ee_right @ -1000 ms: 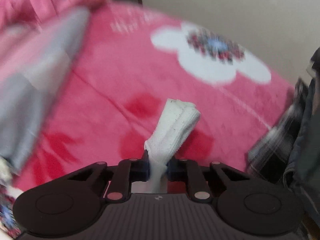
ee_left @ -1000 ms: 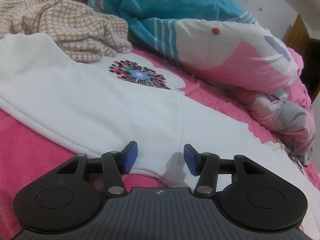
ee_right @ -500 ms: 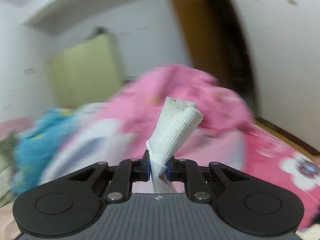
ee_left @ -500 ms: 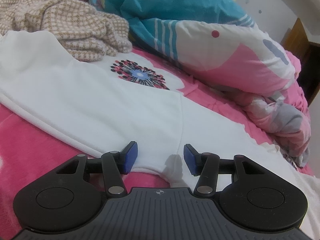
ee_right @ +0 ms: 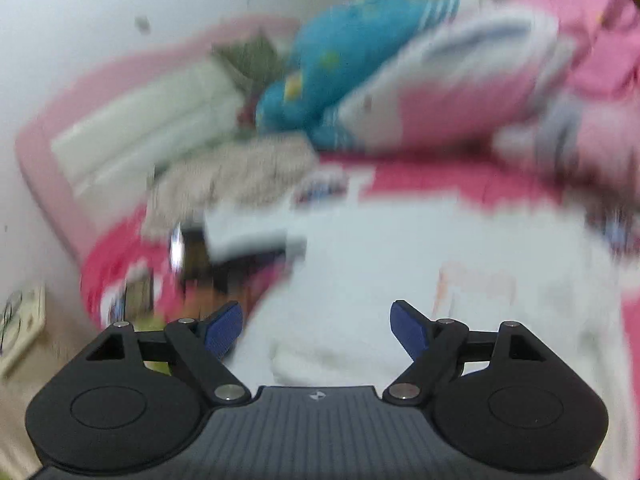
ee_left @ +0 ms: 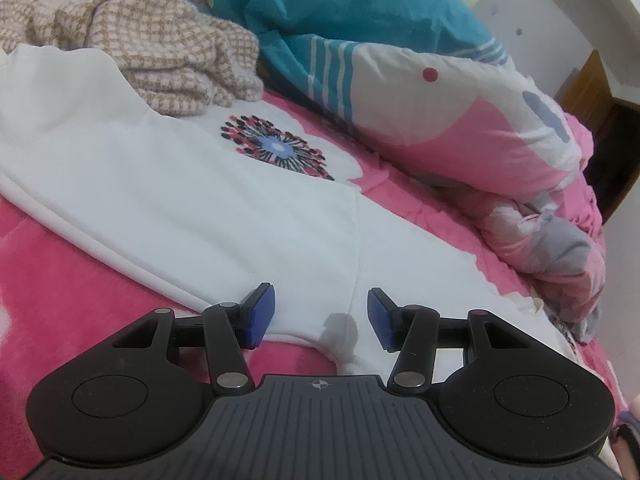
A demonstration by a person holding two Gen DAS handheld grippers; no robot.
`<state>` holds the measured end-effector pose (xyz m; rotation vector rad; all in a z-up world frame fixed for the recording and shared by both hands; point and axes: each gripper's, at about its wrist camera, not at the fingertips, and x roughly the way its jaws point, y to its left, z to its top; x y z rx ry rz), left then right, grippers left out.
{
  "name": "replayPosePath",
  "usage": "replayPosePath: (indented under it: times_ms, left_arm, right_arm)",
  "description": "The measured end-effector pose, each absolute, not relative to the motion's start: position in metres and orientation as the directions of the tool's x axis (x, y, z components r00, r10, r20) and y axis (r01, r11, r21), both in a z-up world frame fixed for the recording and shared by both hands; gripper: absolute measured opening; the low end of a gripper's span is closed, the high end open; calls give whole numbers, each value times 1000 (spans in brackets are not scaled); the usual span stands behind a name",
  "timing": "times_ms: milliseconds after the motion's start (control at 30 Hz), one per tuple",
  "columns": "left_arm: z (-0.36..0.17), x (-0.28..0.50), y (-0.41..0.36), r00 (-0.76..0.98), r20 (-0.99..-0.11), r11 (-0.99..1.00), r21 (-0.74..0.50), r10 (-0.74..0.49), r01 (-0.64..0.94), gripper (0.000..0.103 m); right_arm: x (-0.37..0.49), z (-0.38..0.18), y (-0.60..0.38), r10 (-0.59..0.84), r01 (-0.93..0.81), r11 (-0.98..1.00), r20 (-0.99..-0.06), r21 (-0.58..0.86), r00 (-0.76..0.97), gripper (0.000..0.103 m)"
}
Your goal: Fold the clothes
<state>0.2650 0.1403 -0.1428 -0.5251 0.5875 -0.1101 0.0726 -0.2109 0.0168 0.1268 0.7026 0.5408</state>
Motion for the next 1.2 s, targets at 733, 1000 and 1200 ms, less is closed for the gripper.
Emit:
replayPosePath:
  times_ms: [733, 1000, 1200]
  left_arm:
    - [2, 195, -96, 648, -525, 810, -155, -552, 565, 56]
    - [-52, 232, -263, 548, -656, 677, 77, -518, 732, 52]
    - [-104, 269, -289, 531, -747, 648, 180, -399, 740, 44]
  right_arm:
    - [63, -52, -365, -18, 38, 999, -469, 33, 883, 46]
    - [127, -110, -385, 69, -16, 995, -549, 100, 833, 27]
    - [122, -124, -414, 164, -8, 957, -517, 290, 840, 27]
